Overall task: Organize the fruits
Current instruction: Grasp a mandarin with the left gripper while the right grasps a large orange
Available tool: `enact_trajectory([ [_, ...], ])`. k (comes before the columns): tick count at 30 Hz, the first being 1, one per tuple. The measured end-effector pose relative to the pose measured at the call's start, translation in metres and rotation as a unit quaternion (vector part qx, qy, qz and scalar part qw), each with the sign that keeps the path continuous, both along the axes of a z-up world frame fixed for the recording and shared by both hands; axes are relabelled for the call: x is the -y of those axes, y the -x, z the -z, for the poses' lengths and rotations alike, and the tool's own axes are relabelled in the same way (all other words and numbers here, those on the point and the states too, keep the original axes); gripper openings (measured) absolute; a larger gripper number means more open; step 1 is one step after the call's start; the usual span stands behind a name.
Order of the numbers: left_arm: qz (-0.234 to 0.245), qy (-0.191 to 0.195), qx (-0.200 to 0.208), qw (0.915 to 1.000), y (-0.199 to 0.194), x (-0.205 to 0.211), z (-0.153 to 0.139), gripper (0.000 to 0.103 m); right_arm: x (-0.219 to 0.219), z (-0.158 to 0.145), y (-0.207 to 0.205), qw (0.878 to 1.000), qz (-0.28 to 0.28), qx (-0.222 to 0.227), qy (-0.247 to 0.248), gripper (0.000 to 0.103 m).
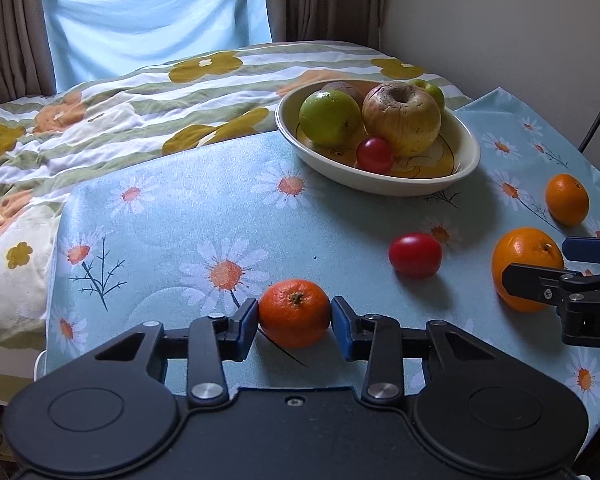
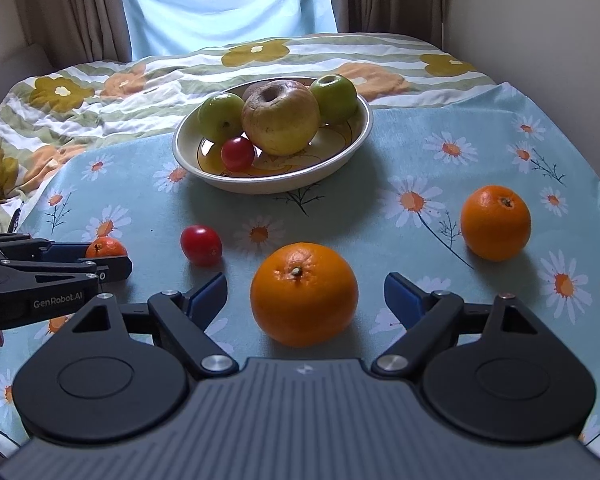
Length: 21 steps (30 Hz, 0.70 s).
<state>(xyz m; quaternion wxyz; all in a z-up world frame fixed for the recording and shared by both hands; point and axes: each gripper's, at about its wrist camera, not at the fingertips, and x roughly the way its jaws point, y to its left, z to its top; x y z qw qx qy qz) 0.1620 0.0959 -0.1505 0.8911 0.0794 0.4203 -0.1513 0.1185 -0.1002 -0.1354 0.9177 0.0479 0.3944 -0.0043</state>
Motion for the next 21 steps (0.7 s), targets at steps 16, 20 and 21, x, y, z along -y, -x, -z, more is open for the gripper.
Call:
enact_trajectory([
  [16, -0.026, -0.004, -0.002, 0.9996, 0.023, -0.011, -0.001, 0.042, -0.007, 0.007, -0.010, 1.000, -0.013, -0.010, 0.017, 0.096],
  [20, -0.035, -0.003, 0.002, 0.9994, 0.026, -0.013, -0.003, 0.042, -0.006, 0.010, -0.011, 1.000, -0.012, -0.014, 0.018, 0.093],
  [21, -0.037, -0.003, 0.005, 0.9993, 0.027, -0.014, -0.004, 0.042, -0.006, 0.011, -0.011, 1.000, -0.012, -0.015, 0.018, 0.089],
])
